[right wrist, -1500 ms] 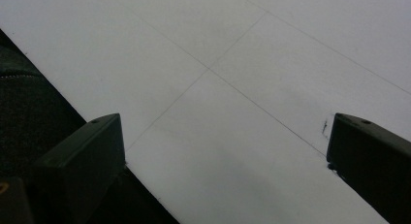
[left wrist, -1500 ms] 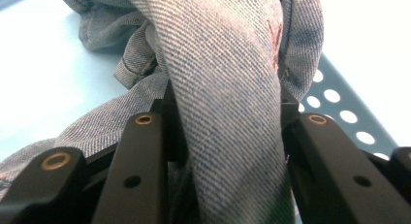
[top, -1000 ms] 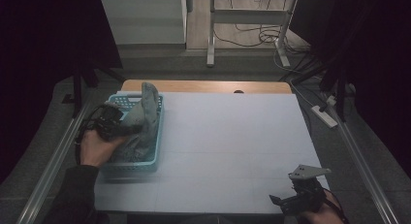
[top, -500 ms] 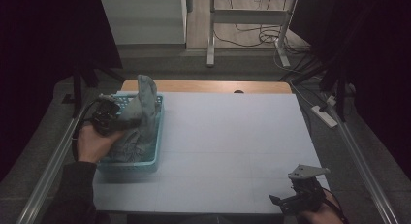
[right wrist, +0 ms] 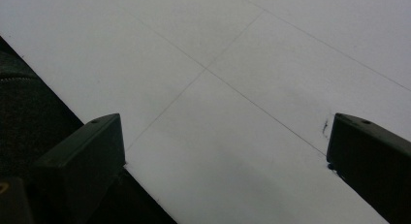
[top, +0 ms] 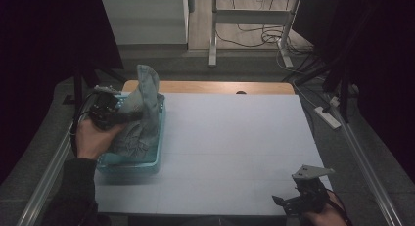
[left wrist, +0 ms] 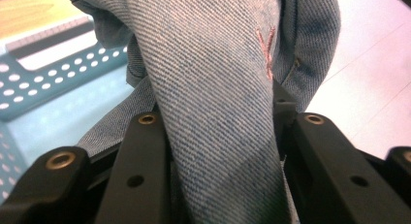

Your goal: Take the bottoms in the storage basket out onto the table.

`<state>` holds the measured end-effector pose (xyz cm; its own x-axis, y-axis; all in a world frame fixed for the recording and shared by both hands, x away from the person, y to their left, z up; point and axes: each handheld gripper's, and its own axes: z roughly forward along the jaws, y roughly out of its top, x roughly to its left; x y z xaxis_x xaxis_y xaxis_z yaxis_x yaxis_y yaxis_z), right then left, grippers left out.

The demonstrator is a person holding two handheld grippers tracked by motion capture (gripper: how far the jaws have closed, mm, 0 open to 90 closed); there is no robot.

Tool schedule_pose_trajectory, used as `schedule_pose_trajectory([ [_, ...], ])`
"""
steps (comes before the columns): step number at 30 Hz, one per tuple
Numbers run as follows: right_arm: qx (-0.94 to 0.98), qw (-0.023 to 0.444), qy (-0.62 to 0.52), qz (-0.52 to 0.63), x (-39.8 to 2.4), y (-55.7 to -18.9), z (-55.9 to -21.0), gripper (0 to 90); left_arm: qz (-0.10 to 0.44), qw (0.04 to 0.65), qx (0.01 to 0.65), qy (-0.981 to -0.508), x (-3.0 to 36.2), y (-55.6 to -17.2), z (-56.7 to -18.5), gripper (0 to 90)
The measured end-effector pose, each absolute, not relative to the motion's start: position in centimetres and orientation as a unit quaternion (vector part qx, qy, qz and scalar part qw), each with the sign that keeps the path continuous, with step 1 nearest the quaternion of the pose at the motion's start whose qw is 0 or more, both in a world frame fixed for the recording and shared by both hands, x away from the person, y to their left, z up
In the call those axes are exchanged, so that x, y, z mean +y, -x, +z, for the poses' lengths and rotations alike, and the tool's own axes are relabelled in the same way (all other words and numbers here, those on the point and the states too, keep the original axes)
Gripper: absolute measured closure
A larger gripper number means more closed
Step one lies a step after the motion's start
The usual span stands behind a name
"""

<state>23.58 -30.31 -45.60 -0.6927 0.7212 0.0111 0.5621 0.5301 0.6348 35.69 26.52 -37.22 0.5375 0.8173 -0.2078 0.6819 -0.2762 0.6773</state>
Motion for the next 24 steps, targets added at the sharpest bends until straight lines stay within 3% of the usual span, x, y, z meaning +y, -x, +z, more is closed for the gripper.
schedule_pose_trajectory([
  [24,0.866,0.126,-0.37,0.31,-30.3,-23.6,-45.6,0.4,0.101,0.391,0.447,-0.798,23.2,-36.5,-34.7,64.6],
])
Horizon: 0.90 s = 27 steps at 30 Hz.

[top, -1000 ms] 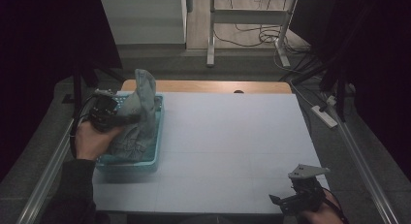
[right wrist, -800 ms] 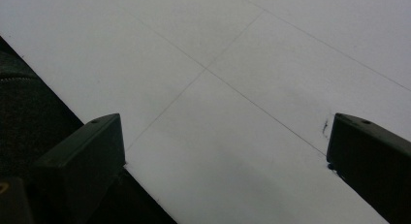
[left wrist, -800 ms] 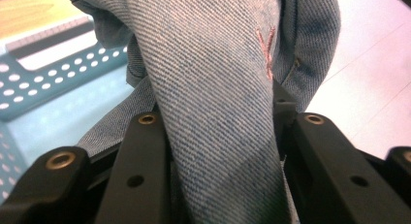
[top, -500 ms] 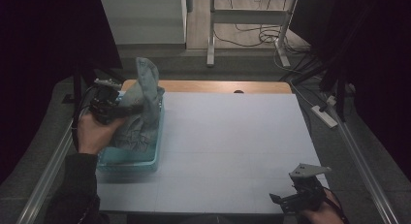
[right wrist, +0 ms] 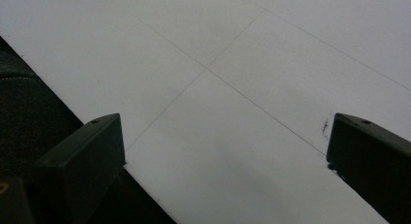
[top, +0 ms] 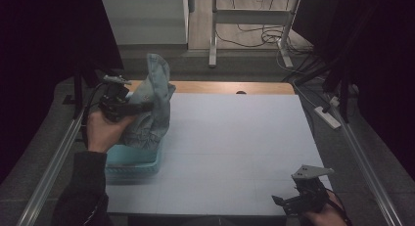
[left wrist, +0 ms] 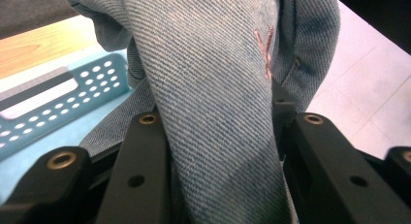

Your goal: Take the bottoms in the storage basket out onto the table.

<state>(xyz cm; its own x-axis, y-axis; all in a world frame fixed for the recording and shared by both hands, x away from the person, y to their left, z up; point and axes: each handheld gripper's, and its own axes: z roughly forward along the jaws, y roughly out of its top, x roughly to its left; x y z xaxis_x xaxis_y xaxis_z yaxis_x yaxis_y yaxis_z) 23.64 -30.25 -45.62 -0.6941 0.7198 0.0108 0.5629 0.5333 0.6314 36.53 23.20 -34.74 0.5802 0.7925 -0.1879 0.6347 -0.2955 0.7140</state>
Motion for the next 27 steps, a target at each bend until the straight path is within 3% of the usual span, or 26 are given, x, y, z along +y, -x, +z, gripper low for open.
schedule_pose_trajectory([
  [27,0.865,0.127,-0.369,0.314,-30.3,-23.6,-45.6,0.4,0.097,0.373,0.4,-0.832,16.9,-37.0,-34.3,64.5],
])
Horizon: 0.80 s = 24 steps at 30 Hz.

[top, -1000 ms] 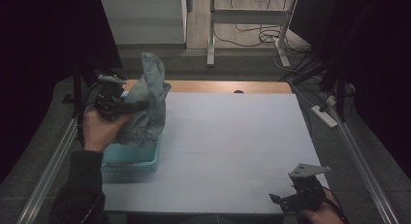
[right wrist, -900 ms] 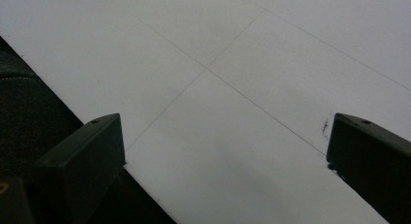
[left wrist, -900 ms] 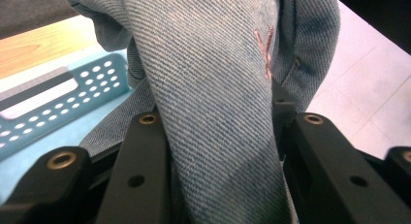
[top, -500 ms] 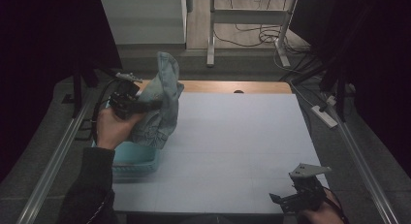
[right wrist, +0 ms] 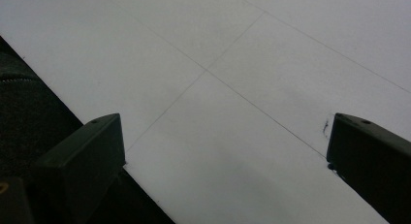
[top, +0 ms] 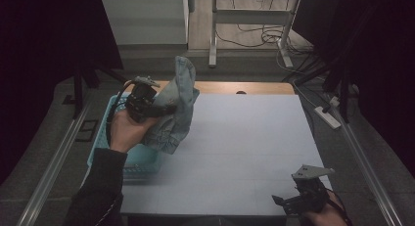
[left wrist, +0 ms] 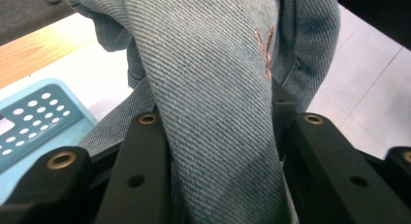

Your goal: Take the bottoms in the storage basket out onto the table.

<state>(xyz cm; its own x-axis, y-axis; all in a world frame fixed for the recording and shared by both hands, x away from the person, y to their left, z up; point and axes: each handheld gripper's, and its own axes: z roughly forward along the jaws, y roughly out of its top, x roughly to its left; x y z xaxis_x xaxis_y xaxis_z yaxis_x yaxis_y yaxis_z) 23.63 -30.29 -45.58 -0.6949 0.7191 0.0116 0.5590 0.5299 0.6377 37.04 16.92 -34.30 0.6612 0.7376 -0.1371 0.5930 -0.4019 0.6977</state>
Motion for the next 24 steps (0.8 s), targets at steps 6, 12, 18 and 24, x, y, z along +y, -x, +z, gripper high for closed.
schedule_pose_trajectory([
  [6,0.865,0.127,-0.369,0.314,-30.3,-23.6,-45.6,0.4,0.098,0.374,0.393,-0.834,15.9,-37.0,-34.2,64.6],
  [12,0.866,0.127,-0.369,0.314,-30.3,-23.6,-45.6,0.4,0.097,0.375,0.387,-0.837,15.4,-37.1,-33.9,64.6],
  [18,0.866,0.127,-0.369,0.314,-30.3,-23.6,-45.6,0.4,0.096,0.381,0.377,-0.839,14.5,-37.2,-33.1,64.6],
  [24,0.866,0.128,-0.368,0.315,-30.3,-23.6,-45.6,0.4,0.085,0.392,0.36,-0.842,13.1,-37.4,-32.6,64.7],
])
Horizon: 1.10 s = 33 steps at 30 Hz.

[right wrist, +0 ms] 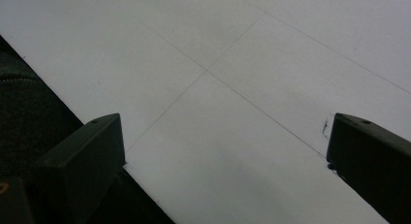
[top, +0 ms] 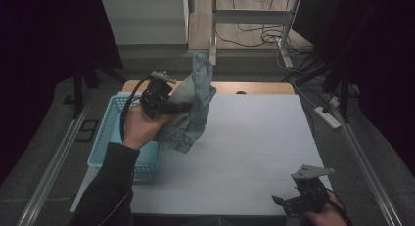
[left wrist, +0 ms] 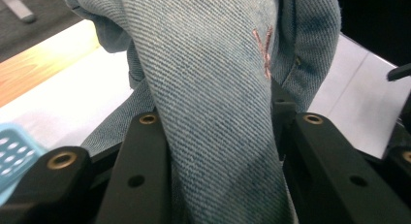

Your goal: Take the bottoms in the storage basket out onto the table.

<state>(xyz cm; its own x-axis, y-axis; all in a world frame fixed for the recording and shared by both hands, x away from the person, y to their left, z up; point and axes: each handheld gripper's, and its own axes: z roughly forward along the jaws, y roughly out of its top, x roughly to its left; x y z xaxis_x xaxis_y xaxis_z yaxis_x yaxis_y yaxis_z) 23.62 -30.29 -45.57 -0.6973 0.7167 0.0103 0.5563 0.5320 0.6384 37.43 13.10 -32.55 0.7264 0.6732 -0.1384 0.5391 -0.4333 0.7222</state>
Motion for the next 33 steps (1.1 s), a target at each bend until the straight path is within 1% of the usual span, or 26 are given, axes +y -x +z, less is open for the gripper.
schedule_pose_trajectory([
  [24,0.865,0.126,-0.367,0.318,-30.4,-23.6,-45.5,0.4,0.064,0.384,0.326,-0.861,7.0,-39.0,-34.5,64.6],
  [33,0.866,0.127,-0.365,0.317,-30.3,-23.6,-45.6,0.4,0.051,0.382,0.315,-0.867,4.8,-39.4,-35.8,64.5],
])
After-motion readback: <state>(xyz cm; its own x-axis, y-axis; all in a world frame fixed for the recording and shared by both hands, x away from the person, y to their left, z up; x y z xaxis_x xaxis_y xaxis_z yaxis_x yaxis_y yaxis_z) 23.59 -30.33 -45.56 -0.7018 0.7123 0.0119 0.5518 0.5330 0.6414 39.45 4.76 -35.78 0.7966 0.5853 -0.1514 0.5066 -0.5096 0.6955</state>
